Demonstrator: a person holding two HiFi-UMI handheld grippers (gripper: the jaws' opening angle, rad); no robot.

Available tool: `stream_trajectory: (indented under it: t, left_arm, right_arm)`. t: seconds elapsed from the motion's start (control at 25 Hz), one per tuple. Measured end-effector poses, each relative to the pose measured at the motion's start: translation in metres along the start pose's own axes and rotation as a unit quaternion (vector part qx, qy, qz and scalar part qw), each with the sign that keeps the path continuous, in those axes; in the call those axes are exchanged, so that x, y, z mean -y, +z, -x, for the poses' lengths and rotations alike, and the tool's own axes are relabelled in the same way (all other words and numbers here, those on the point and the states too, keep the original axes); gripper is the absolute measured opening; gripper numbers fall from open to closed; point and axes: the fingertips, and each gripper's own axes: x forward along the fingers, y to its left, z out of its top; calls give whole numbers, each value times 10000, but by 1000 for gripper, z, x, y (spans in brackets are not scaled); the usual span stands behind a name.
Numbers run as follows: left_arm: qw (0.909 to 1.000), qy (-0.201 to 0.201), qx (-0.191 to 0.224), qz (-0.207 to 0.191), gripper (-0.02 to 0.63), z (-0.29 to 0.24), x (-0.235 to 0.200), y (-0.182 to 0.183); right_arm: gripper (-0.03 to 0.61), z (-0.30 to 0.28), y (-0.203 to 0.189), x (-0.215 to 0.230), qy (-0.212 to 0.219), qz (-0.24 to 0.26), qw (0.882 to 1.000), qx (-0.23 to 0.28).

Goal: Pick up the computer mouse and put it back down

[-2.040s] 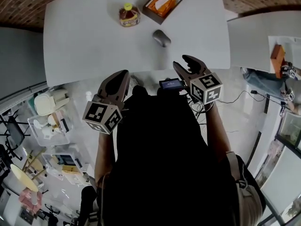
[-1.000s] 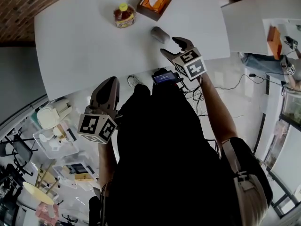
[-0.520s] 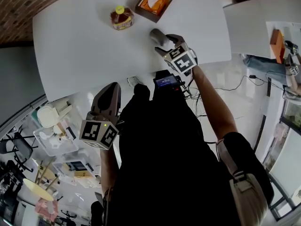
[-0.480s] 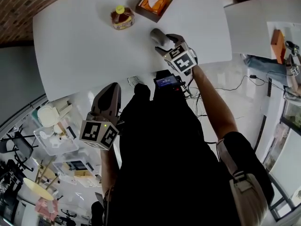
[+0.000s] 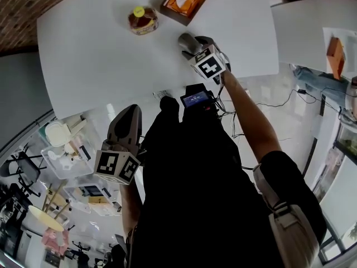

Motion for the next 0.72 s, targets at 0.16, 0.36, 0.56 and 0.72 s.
stream_trajectory:
  t: [0.16, 0.36, 0.56, 0.72]
  left_arm:
    - [9999, 96, -20, 28, 12, 2, 2, -1]
    - [9998, 183, -31, 69, 12, -1, 2, -6]
    - [9996, 263, -18, 99, 12, 3, 4, -8]
    - [9992, 366, -9, 152, 12, 3, 1, -10]
  right_arm:
    - [296, -10, -2, 3, 46, 52, 9999, -88]
    - [295, -25, -10, 6, 104, 15, 9997, -238]
    - [296, -29, -13, 7, 84, 56, 9995, -304]
    - [295, -35, -17, 7, 101, 130, 9991, -389]
